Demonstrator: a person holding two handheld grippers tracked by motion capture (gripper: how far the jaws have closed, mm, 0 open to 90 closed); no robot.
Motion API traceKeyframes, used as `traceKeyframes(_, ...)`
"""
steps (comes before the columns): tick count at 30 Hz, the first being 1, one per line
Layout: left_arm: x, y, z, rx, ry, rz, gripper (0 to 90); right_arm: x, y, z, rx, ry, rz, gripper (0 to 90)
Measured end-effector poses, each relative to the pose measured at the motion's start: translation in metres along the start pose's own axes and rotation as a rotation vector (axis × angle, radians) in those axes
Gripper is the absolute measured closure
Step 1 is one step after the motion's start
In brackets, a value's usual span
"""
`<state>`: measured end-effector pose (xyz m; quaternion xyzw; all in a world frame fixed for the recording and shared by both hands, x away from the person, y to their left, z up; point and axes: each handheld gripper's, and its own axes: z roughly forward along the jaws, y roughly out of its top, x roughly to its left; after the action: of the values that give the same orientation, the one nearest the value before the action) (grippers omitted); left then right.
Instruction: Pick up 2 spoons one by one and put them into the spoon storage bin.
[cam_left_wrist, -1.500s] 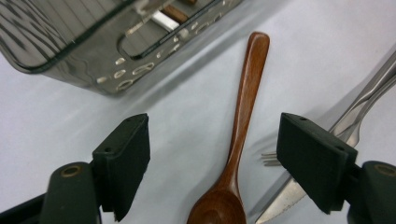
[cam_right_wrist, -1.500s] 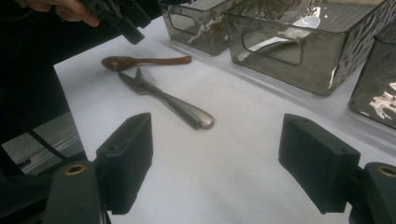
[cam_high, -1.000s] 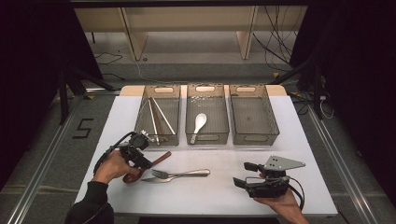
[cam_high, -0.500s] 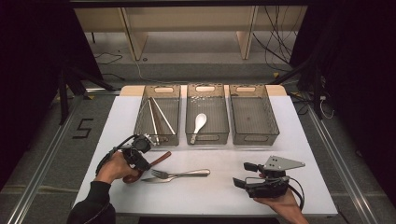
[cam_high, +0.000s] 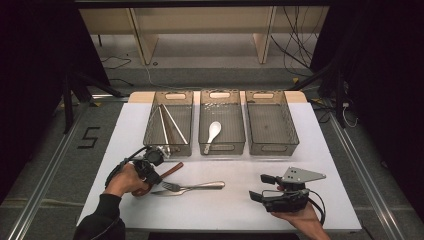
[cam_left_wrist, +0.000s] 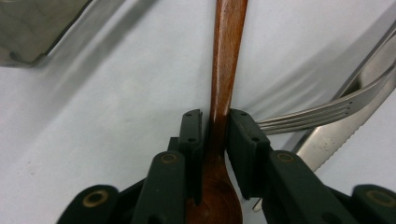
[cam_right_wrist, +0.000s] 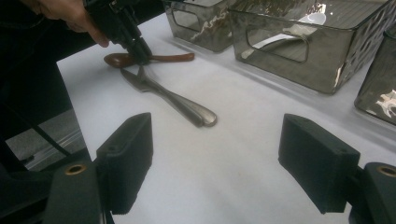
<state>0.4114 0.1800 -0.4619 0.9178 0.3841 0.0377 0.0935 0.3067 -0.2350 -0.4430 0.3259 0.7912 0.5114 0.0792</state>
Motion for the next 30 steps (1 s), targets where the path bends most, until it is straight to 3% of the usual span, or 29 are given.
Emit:
traceKeyframes(17,0.003,-0.001,-0.001,-0.036,-0.01,-0.019,80.8,0.0,0.0,0.0,-0.002,-0.001,-0.002,27.1)
traceKeyframes(27,0.008,-0.003,-0.013,-0.09,-0.021,-0.042,81.0,0.0,0.0,0.0,0.0,0.0,-0.001,27.1)
traceKeyframes(30,0.007,-0.003,-0.016,-0.096,-0.031,-0.033,81.1,0.0,0.0,0.0,0.0,0.0,-0.001,27.1)
